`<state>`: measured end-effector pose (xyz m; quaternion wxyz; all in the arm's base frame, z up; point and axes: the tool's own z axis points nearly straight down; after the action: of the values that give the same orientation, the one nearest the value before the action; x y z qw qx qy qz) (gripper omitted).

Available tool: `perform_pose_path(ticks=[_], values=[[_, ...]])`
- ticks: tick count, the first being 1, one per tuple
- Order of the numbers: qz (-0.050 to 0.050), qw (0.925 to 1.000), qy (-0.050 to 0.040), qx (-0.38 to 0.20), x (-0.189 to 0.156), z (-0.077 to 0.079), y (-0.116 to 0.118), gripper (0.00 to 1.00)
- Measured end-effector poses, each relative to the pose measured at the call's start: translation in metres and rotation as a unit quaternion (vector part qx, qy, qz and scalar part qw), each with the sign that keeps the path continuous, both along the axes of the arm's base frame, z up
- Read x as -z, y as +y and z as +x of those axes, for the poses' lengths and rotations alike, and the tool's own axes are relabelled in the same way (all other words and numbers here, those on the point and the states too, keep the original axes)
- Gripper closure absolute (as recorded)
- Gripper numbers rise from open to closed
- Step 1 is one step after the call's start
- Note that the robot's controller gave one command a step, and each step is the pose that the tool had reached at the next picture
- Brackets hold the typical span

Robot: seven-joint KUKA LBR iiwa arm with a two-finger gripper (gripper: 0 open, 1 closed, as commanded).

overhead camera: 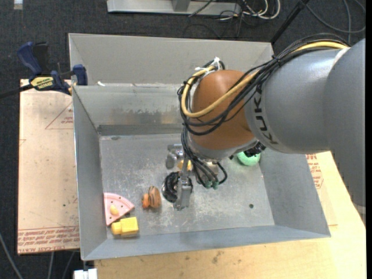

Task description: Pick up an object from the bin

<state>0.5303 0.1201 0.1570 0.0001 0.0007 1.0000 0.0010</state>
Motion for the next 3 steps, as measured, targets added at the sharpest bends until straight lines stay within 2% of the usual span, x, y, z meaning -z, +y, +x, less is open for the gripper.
perform_pose_path(ticks=[1,2,3], values=[[0.0,1.0,0.0,0.0,0.0,0.0,0.0,0.0],[0.001,0.9997,-0.0025,0.025,0.031,0.012,-0.003,0.0],[0.0,0.9995,-0.0001,0.033,0.067,0.023,-0.017,1.0]])
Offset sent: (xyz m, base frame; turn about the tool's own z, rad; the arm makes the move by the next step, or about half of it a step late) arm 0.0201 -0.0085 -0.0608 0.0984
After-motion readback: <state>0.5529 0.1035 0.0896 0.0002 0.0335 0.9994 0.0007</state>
